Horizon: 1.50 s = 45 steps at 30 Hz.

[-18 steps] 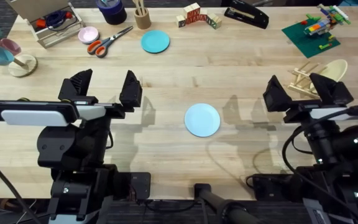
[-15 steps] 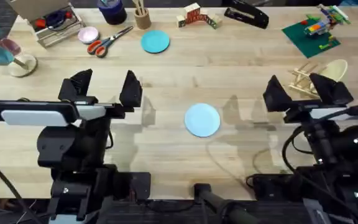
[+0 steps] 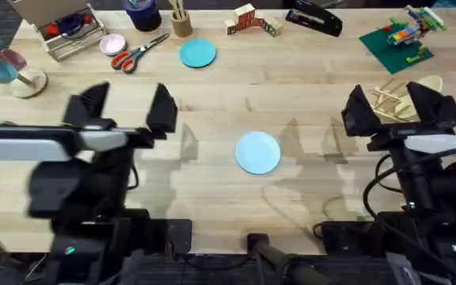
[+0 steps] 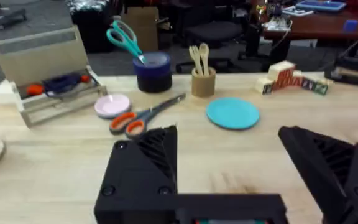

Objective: Pick up the plates from the table one by one and place each into a slot on the dish rack.

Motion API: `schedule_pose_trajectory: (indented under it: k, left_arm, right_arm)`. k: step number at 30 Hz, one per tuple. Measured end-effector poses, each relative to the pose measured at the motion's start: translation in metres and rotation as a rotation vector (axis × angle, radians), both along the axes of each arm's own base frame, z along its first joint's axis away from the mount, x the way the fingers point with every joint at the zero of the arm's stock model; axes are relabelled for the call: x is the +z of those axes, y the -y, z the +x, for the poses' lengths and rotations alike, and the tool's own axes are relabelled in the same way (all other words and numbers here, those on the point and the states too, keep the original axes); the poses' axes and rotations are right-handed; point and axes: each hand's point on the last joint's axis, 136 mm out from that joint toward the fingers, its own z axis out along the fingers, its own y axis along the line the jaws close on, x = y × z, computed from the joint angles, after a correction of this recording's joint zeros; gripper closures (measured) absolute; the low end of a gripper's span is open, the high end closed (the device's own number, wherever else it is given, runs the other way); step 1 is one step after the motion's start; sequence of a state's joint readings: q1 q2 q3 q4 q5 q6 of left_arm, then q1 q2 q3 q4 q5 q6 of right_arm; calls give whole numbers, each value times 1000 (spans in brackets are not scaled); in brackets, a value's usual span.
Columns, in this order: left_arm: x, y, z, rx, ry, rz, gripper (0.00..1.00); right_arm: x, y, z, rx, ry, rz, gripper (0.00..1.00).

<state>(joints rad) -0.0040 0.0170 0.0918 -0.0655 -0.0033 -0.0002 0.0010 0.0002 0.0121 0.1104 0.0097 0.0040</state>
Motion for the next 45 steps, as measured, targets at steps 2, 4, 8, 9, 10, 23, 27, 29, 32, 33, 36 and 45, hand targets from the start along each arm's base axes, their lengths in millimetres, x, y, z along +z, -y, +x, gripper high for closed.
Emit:
schedule_pose_trajectory:
  k: [2,4,8,9,10,23,27,29,32,33,36,45]
  left_arm:
    - [26,-3,-3,15,28,-1,7]
    - [52,-4,-6,25,42,-1,7]
    - [89,-7,-3,40,-6,0,7]
    - [95,-7,-1,43,-43,1,7]
    - [99,-7,2,43,-82,2,7]
    - [102,-8,47,47,-619,8,9]
    - [92,-6,64,41,-755,-8,8]
    - [90,-3,70,32,-800,-16,9]
    - [85,-1,77,20,-854,-25,8]
    - [83,0,80,15,-868,-29,8]
    - [76,2,84,7,-897,-34,8]
    - [71,2,86,7,-914,-34,7]
  right_arm:
    - [6,0,-1,0,6,0,6]
    - [19,0,-1,0,15,0,5]
    - [58,0,-1,0,36,0,5]
    - [70,0,0,0,29,0,5]
    - [78,0,1,0,20,0,5]
    - [130,-1,70,7,-398,4,5]
    - [128,-2,92,7,-536,4,5]
    - [126,-2,101,7,-594,4,5]
    - [123,-2,113,7,-658,4,5]
    - [123,-2,116,9,-673,4,5]
    - [120,-5,122,14,-699,2,5]
    - [118,-7,123,21,-708,-1,5]
